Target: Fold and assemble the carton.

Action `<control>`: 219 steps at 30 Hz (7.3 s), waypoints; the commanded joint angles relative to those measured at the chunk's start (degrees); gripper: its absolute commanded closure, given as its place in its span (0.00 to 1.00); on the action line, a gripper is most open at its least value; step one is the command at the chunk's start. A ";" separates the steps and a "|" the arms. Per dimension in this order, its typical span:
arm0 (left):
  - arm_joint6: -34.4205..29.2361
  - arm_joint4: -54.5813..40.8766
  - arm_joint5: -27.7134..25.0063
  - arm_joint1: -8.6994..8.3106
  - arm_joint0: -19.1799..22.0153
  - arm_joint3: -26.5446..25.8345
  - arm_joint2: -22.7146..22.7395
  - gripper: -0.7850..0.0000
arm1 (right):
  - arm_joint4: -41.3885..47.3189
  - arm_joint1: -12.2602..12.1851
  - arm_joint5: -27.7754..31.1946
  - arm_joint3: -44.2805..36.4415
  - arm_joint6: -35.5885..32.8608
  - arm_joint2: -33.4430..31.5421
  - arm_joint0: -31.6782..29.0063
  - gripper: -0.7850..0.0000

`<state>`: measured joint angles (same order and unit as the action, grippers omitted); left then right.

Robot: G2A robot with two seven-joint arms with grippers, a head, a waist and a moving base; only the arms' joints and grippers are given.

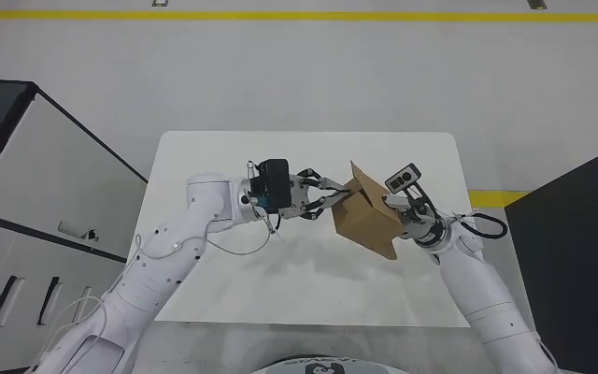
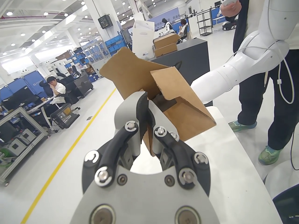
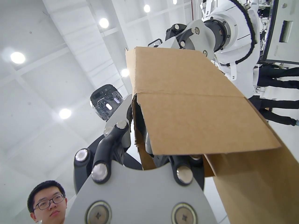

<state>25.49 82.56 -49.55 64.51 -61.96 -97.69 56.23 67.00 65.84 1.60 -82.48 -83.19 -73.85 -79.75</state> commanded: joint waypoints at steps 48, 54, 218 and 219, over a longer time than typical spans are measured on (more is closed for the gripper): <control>1.23 27.63 -4.65 -4.09 1.86 -15.61 7.57 1.00 | 1.87 1.42 -2.07 3.45 -0.39 2.78 2.15 1.00; 3.38 28.11 -3.95 -4.54 2.17 -15.19 7.69 1.00 | 2.59 1.70 -1.19 4.00 -0.96 2.95 2.21 1.00; 0.90 24.87 -1.65 -5.65 12.22 -10.43 -7.58 1.00 | 3.11 3.02 -2.12 5.80 -4.81 1.66 1.84 1.00; 0.82 24.86 -1.66 -5.65 12.28 -10.34 -7.55 1.00 | 3.13 3.01 -2.10 5.82 -4.81 1.61 1.83 1.00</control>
<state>26.38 107.43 -51.19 58.86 -49.74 -108.10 48.66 70.12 68.86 -0.51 -76.68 -88.00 -72.19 -77.91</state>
